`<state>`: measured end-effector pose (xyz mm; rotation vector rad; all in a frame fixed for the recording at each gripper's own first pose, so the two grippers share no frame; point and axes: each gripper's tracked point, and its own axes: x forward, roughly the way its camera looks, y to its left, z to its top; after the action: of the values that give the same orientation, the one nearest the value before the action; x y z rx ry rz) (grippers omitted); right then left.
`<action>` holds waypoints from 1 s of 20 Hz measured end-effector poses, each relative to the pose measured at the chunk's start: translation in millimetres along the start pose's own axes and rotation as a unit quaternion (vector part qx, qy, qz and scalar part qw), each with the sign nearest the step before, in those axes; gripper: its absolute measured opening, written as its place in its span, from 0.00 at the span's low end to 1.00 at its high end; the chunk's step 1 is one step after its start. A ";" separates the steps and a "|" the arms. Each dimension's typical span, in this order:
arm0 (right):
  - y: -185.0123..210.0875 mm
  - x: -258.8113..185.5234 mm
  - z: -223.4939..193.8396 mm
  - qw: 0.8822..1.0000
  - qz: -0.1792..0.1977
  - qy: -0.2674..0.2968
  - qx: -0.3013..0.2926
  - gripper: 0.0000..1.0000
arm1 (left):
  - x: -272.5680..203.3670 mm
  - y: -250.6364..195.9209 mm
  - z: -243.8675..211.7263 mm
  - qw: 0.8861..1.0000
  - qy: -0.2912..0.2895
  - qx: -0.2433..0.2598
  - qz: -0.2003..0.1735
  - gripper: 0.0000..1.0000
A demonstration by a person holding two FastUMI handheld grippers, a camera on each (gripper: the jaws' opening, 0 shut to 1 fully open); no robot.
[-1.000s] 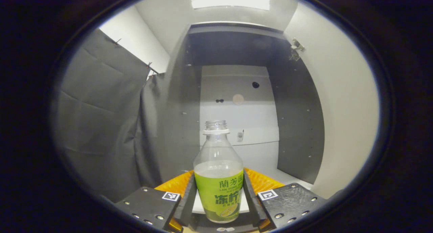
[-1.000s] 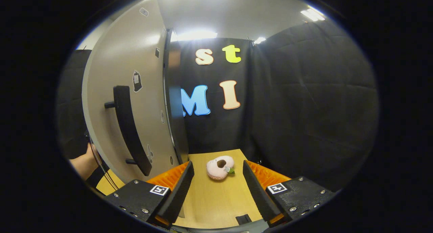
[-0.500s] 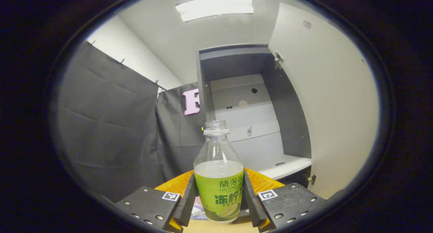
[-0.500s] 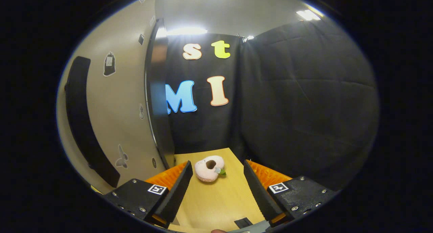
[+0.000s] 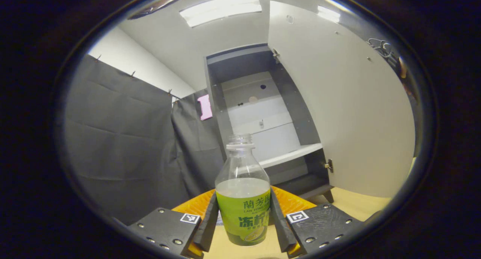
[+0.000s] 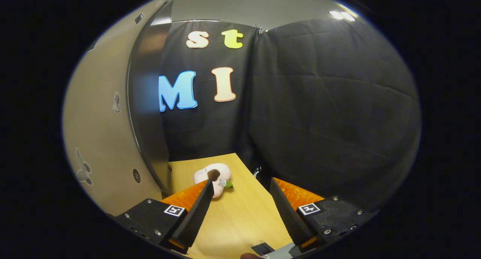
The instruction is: Open the cabinet door with the right hand, grasp the bottle in the cabinet with the left hand and place it on the coaster, then close the cabinet door with the right hand.
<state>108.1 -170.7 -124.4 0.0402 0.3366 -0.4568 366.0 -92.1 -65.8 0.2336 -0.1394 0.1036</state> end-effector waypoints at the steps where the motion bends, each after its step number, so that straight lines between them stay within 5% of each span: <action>1: 0.0 4.8 -6.8 1.000 0.003 0.009 -0.003 0.94 | 9.2 5.9 -9.5 1.000 0.003 -0.010 0.013 0.68; 9: -5.5 12.1 -71.1 0.992 0.031 0.046 -0.114 0.94 | 56.3 8.3 -80.0 0.994 0.066 0.008 0.082 0.68; 20: 41.7 -18.4 -88.5 0.980 0.092 0.048 -0.168 0.95 | 49.0 11.7 -89.3 0.994 0.071 -0.032 0.079 0.67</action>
<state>83.4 -115.5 -203.4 -0.2353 0.4975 -0.2099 424.1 -55.4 -141.9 0.1500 -0.0201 0.2725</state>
